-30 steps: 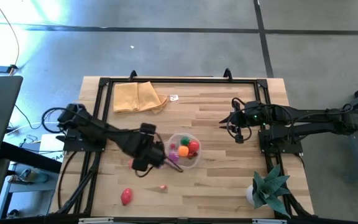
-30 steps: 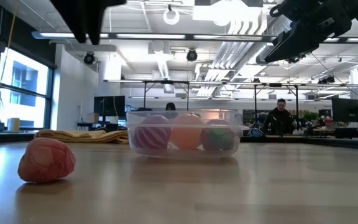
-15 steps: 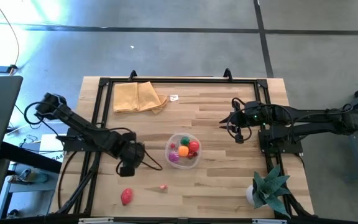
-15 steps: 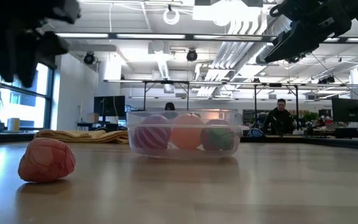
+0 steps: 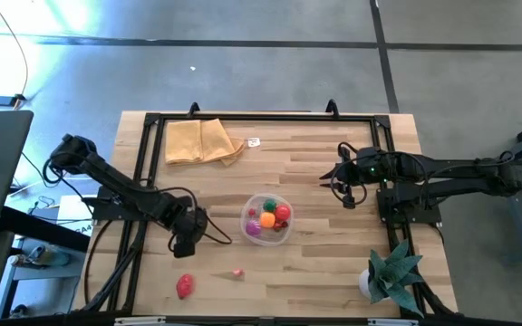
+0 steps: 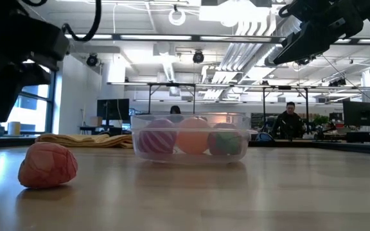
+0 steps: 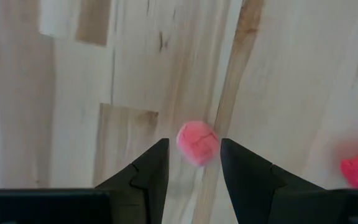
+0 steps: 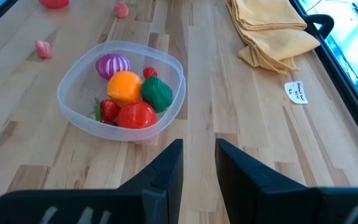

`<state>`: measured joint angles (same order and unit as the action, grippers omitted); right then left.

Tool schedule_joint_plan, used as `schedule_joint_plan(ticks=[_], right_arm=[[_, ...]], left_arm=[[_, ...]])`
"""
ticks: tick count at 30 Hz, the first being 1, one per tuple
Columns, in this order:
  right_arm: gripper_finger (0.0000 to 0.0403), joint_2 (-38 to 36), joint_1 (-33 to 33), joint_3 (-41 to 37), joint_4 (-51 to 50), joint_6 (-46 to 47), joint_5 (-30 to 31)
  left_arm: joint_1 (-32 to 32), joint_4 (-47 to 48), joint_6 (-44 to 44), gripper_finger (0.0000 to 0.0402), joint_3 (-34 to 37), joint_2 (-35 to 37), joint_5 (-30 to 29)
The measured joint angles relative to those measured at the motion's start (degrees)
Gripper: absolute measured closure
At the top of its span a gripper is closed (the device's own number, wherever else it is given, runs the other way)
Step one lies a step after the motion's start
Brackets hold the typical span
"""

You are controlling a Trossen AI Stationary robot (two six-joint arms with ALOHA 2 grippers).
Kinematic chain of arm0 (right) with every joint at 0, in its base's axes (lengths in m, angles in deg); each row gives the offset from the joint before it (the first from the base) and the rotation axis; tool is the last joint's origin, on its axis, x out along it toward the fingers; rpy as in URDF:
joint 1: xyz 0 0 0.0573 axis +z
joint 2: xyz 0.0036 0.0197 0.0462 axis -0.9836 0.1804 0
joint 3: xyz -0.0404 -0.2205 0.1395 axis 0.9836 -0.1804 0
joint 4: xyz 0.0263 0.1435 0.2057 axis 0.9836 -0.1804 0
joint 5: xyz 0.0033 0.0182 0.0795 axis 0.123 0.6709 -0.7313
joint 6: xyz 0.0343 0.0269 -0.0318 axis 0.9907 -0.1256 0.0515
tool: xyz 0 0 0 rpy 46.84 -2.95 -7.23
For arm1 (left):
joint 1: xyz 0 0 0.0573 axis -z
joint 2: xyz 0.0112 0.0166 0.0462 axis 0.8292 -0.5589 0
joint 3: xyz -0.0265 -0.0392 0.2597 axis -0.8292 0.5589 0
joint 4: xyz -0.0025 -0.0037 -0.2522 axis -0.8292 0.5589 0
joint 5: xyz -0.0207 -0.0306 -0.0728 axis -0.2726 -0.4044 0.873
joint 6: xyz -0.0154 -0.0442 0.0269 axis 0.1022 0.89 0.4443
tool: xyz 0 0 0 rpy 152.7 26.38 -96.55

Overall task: Pick and placing Produce into tupperware
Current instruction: Put the top pink peach into the transparent bin

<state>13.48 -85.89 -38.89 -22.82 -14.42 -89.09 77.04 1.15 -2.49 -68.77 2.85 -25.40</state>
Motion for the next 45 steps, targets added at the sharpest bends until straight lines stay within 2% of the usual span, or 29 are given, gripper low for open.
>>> schedule_joint_plan(ticks=[4,13,23,27,45], right_arm=[[0.032,0.0,0.0,0.0,0.0,0.0,0.0],[0.032,0.0,0.0,0.0,0.0,0.0,0.0],[0.032,0.0,0.0,0.0,0.0,0.0,0.0],[0.032,0.0,0.0,0.0,0.0,0.0,0.0],[0.032,0.0,0.0,0.0,-0.1,0.0,0.0]], left_arm=[[0.0,-3.1,0.9,0.0269,1.8,-0.4,1.8],[0.0,-2.9,0.8,0.0259,2.1,-0.4,2.1],[0.0,-2.6,-0.1,0.0179,2.1,-1.2,2.1],[0.1,-3.9,-1.1,0.016,2.1,-3.1,3.4],[0.5,-4.6,-1.9,0.0163,2.1,-8.9,1.4]])
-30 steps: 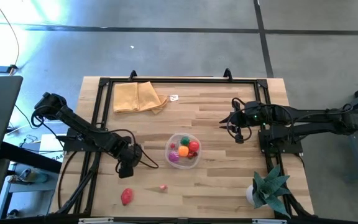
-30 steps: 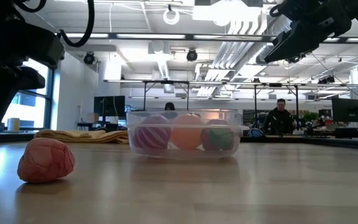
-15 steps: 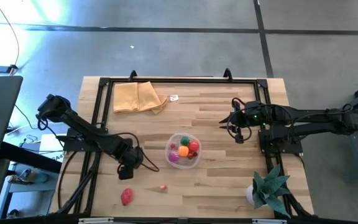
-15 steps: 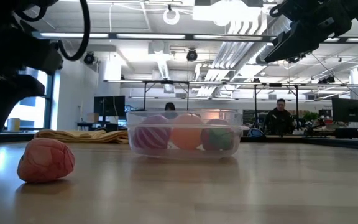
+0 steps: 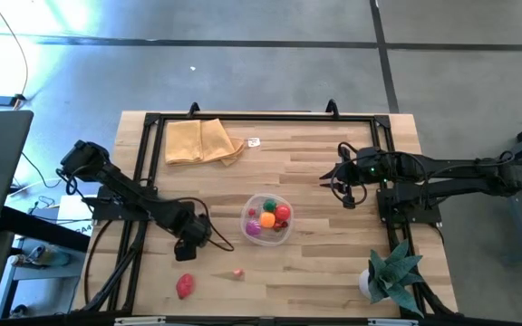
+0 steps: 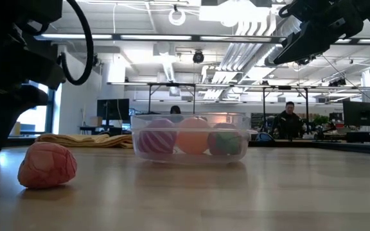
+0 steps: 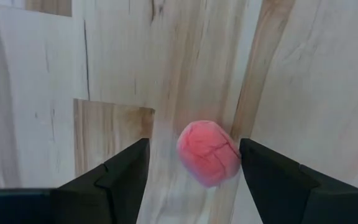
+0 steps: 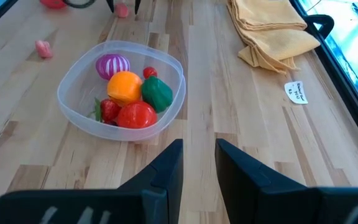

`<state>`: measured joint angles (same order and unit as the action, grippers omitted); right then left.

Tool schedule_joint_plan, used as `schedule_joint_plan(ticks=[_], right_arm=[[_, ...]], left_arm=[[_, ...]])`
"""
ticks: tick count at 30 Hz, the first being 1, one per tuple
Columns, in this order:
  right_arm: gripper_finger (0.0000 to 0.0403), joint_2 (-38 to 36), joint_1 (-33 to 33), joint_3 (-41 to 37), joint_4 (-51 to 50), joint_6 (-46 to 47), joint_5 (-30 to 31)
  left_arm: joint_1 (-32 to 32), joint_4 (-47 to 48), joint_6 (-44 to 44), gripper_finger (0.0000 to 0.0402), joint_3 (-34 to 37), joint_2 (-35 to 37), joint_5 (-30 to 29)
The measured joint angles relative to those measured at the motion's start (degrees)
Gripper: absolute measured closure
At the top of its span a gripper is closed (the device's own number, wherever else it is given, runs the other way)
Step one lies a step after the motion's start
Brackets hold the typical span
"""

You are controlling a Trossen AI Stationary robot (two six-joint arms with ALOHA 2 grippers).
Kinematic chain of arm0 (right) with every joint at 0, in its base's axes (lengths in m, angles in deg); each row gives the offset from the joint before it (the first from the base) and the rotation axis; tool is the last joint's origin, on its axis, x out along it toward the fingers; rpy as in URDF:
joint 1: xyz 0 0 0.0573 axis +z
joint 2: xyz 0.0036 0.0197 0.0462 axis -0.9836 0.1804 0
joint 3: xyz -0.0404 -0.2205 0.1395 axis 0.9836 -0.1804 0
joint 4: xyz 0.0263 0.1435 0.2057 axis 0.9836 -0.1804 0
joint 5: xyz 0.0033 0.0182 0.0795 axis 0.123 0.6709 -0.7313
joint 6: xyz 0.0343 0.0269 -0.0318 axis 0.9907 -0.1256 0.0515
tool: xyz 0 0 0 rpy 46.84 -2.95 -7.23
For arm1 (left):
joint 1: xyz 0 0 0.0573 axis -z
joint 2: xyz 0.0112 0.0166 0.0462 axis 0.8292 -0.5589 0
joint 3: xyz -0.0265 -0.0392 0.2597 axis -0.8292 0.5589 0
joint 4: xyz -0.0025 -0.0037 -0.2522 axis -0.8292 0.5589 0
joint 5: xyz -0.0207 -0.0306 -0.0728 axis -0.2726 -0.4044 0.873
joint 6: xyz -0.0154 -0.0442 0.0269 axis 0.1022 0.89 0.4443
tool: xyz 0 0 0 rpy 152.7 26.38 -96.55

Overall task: Pick and placing Produce into tupperware
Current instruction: Put the top pink peach into the transparent bin

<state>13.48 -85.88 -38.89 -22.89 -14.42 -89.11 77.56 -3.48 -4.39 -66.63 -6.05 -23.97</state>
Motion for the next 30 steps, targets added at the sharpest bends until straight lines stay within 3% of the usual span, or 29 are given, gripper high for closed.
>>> schedule_joint_plan(ticks=[13,24,30], right_arm=[[0.032,0.0,0.0,0.0,0.0,0.0,0.0],[0.032,0.0,0.0,0.0,0.0,0.0,0.0],[0.032,0.0,0.0,0.0,0.0,0.0,0.0]], left_arm=[[0.0,-1.0,-0.7,0.0168,0.0,-1.3,-0.6],[0.0,-0.9,0.4,0.0248,0.0,-1.3,-1.5],[0.0,-0.9,0.4,0.026,0.0,-1.3,-1.5]])
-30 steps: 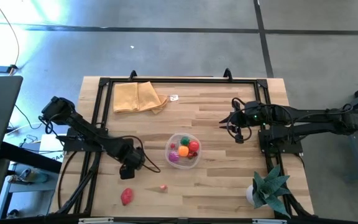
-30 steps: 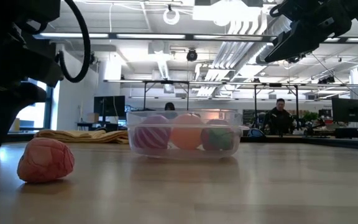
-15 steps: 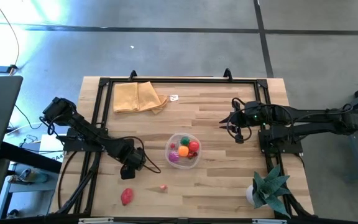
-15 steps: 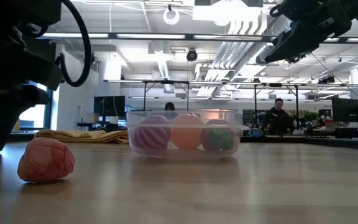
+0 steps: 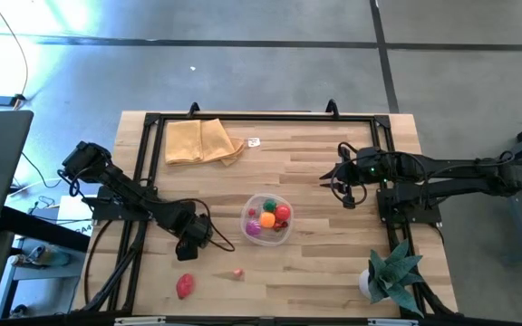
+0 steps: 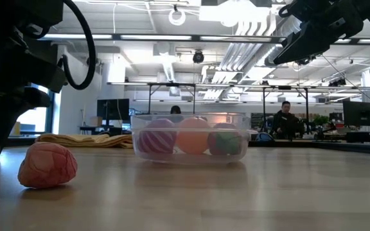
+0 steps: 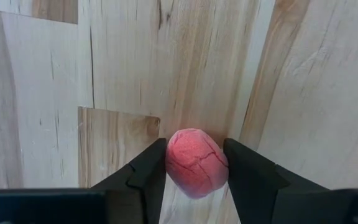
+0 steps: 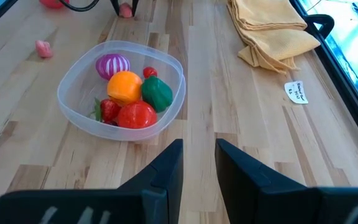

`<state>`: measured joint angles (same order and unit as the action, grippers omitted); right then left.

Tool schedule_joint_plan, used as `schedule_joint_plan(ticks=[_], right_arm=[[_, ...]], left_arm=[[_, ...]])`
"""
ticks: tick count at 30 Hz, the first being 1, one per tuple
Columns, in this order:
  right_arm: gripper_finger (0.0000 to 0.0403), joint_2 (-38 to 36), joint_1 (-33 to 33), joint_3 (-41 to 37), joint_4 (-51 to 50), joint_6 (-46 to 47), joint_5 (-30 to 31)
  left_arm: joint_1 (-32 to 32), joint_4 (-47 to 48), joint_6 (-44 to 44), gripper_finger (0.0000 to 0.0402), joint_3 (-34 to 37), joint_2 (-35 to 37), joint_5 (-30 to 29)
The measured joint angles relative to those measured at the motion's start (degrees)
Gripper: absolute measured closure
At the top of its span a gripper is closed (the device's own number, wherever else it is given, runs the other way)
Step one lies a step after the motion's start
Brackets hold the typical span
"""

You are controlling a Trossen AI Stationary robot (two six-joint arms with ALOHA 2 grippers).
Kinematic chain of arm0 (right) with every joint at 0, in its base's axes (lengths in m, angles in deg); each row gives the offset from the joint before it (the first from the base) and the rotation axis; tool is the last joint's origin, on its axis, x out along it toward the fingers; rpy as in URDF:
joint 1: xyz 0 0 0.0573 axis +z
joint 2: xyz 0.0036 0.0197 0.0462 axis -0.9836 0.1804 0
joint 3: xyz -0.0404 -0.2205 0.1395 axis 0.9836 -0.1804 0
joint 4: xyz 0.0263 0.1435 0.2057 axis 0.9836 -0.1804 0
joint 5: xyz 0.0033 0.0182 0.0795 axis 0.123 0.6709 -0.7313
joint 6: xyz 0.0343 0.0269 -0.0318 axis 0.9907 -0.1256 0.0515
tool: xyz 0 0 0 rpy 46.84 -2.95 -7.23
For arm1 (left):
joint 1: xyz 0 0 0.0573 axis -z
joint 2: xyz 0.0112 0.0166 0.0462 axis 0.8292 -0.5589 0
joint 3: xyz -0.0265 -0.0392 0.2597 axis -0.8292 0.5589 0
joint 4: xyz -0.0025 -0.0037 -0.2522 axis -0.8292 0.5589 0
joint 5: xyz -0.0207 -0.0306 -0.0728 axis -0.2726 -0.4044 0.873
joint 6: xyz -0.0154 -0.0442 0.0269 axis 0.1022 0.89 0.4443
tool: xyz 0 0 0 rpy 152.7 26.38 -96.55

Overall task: Pick and placing Produce into tupperware
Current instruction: Put the top pink peach into the transparent bin

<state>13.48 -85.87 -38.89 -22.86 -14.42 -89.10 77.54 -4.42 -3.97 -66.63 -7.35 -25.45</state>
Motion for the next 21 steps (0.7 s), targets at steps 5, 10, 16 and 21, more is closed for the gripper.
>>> schedule_joint_plan(ticks=[5,10,16,21], right_arm=[[0.032,0.0,0.0,0.0,0.0,0.0,0.0],[0.032,0.0,0.0,0.0,0.0,0.0,0.0],[0.032,0.0,0.0,0.0,0.0,0.0,0.0],[0.032,0.0,0.0,0.0,0.0,0.0,0.0]], left_arm=[[0.0,0.0,0.0,0.0252,0.0,0.0,0.0],[0.0,0.1,0.0,0.0251,0.0,0.0,-0.2],[0.0,0.0,0.0,0.0254,0.0,0.0,-1.1],[0.0,0.1,-0.1,0.0264,-0.1,2.8,-2.0]])
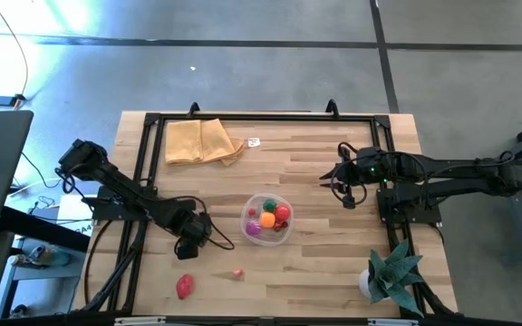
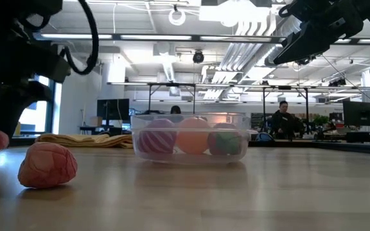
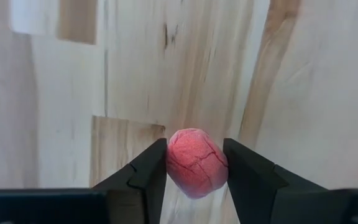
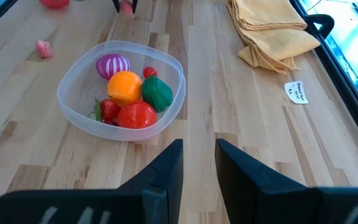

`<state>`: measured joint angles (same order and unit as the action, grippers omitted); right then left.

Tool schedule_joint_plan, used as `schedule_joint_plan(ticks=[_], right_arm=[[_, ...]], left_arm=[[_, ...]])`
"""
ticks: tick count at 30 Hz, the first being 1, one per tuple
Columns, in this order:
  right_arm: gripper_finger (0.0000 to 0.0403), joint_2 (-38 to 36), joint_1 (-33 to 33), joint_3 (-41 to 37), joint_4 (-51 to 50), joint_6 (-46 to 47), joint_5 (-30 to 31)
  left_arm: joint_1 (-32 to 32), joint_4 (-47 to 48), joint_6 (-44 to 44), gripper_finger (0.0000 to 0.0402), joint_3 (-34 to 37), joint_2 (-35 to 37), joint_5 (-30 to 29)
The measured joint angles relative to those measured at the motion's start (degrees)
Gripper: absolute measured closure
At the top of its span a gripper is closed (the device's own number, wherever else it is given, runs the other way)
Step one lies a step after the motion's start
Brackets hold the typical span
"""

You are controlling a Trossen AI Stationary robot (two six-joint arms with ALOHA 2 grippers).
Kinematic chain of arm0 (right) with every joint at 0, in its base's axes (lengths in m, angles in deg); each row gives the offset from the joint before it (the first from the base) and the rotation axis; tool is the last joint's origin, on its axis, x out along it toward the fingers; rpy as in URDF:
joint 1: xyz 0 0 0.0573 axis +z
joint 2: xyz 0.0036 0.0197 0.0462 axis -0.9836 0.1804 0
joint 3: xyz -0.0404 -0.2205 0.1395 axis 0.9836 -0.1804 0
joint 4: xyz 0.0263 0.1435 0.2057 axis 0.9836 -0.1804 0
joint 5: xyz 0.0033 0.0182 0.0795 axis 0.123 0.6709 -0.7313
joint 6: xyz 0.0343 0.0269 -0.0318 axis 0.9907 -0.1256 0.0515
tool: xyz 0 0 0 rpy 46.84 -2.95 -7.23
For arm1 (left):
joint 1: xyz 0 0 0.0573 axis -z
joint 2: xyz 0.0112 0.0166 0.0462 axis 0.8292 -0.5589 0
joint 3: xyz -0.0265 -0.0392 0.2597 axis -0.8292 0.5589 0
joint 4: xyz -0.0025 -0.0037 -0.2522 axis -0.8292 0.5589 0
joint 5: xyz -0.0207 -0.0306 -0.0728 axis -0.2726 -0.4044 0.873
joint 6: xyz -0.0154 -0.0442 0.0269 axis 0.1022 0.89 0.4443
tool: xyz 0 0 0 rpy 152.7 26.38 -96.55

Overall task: Pick and placing Produce into tupperware
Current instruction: Put the top pink peach into the transparent bin

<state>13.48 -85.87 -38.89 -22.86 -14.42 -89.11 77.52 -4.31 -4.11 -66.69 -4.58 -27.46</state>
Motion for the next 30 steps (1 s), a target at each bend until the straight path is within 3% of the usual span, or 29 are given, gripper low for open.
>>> schedule_joint_plan(ticks=[8,16,24,30], right_arm=[[0.032,0.0,0.0,0.0,0.0,0.0,0.0],[0.032,0.0,0.0,0.0,0.0,0.0,0.0],[0.032,0.0,0.0,0.0,0.0,0.0,0.0],[0.032,0.0,0.0,0.0,0.0,0.0,0.0]], left_arm=[[-0.3,0.6,-3.4,0.0267,-2.3,6.6,-5.9],[-7.8,3.8,-19.1,0.0268,-14.2,5.3,-11.8],[-19.1,5.1,-37.1,0.0268,-26.9,-5.4,-7.3],[-21.9,7.0,-46.3,0.0268,-36.3,-15.5,-4.6]])
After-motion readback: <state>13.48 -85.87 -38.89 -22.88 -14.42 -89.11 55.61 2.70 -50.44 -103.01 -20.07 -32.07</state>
